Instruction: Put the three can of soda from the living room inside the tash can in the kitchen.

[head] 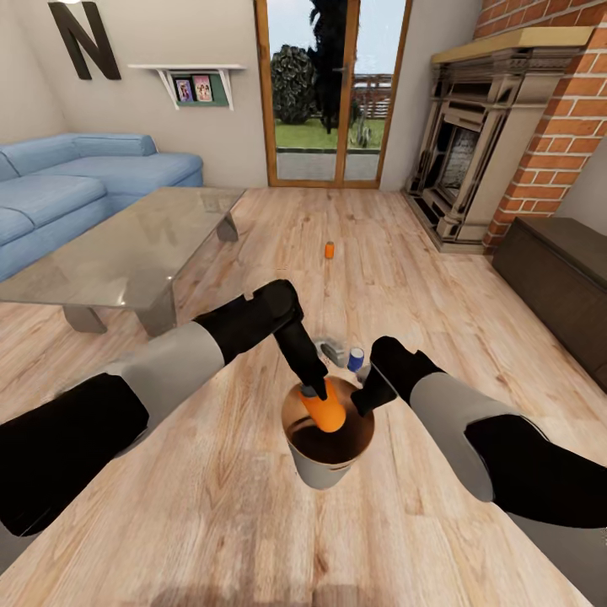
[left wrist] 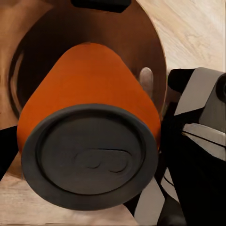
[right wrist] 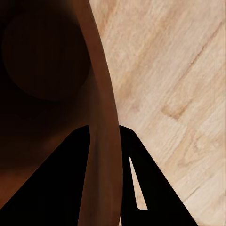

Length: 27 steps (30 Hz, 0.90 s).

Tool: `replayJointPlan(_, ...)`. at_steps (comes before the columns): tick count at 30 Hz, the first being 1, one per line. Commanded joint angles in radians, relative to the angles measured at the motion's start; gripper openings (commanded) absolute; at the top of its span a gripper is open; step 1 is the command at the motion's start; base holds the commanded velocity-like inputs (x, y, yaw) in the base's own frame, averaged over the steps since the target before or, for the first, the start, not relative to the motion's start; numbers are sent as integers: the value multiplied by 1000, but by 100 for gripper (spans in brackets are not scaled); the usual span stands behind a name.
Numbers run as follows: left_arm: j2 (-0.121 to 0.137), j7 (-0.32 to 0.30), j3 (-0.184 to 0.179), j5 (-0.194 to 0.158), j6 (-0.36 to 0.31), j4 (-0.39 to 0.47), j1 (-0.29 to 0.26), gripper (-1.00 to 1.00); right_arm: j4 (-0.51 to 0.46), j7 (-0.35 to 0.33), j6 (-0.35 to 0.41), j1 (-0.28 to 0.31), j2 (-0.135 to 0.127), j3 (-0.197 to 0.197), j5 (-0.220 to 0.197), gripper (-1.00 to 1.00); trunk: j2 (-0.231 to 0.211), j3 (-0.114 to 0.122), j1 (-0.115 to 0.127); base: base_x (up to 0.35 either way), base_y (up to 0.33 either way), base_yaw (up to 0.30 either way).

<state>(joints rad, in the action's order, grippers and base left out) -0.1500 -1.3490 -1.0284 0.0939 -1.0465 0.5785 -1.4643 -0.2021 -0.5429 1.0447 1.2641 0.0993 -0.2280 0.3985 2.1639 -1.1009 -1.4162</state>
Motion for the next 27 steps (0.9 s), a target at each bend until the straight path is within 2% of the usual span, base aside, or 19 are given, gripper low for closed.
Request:
replayJointPlan(1,0,22,1,-2,-1,1,15,-100,3,0,3,1,4,8,-14,-100,0,0,0,0,0,0)
replayJointPlan(5,1,64,1,-2,-1,1,37,-100,7,1,3,1,9,8,-14,-100,0,0,0,0,0,0)
replayJointPlan(11,1,89,1,-2,-1,1,54,-100,7,2,3,2,12,9,-14,-100,0,0,0,0,0,0)
replayJointPlan(16,1,144,1,-3,-1,1,79,-100,10,1,3,11,14,9,-14,-100,0,0,0,0,0,0)
replayJointPlan(27,1,159,1,-3,-1,-6,90,-100,35,1,3,40,15,31,-14,-100,0,0,0,0,0,0)
